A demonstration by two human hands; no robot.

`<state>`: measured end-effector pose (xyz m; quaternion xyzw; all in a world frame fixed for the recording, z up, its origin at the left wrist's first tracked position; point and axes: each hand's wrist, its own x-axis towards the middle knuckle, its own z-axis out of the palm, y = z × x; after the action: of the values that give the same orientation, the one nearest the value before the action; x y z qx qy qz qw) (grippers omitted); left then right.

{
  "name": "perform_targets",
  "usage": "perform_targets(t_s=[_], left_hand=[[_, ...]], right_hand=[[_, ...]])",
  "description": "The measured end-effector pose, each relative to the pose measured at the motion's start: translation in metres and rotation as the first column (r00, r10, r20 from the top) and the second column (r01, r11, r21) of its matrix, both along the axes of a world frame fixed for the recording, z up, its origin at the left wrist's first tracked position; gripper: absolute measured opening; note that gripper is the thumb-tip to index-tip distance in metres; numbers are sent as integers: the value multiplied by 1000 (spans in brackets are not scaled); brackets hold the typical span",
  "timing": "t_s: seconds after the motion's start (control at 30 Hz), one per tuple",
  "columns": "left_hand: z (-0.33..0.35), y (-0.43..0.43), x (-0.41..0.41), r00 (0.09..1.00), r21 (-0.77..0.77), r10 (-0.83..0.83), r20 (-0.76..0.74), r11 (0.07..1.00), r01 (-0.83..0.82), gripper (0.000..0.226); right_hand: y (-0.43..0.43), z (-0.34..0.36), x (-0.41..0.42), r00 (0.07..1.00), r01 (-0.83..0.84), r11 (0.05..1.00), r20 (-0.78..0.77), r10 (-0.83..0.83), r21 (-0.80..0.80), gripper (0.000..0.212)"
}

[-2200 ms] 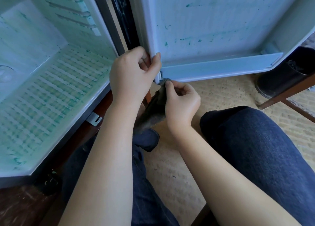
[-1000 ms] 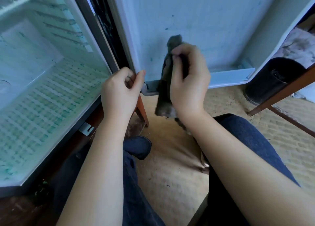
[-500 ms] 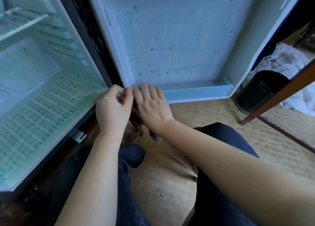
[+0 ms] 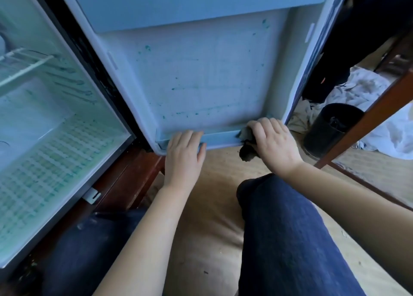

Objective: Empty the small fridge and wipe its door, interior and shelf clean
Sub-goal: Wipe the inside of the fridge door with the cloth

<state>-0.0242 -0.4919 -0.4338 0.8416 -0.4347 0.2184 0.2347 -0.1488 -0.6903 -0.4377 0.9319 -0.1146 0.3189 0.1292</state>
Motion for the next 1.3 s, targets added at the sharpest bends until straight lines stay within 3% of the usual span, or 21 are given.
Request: perform_targets(t_s=[0.13,0.33,0.47,0.6,0.7,0.77,0.87,0.97,1.07,1.13,1.23,1.3], left_hand=[[-1,-4,2,998,-127,-7,-63,992,-1,21],[9,-1,2,990,-92,-36,-134,995,24,14],[18,2,0,981,-44,-52,-187,998,44,16],[32,12,-6,971,87,-27,-238,995,49,22],[58,8,-14,964,216,23,-266,976,37,32],[91,3,-28,983,100,-60,-175,992,78,32],[156,-14,-50,972,-167,-176,155,965,201,31],[216,-29,-54,940,-242,-176,292,937,251,35],[242,-46,-39,963,-219,-126,237,959,179,41],[240,-56,-32,986,-166,-86,140,980,109,48],[227,-62,-30,981,-177,-34,192,982,69,44],[225,-63,-30,983,-222,-33,179,972,73,40]], right_hand=[[35,0,21,993,74,988,81,-86,134,34],[88,7,59,996,46,989,-79,-35,141,32],[66,18,45,959,-48,998,-279,56,37,74],[38,27,9,956,-63,996,-289,42,-65,49],[12,35,-17,939,-40,993,-345,0,-107,53],[5,40,-23,903,-44,994,-430,-2,-97,65],[8,54,-26,880,-84,996,-469,75,2,59],[10,80,-32,957,-199,980,-215,197,11,28],[10,141,-42,958,-194,980,210,197,-35,27],[10,193,-51,887,-214,976,428,173,48,32],[4,269,-60,745,-267,939,665,58,217,40],[-3,302,-54,632,-289,921,775,-23,263,35]])
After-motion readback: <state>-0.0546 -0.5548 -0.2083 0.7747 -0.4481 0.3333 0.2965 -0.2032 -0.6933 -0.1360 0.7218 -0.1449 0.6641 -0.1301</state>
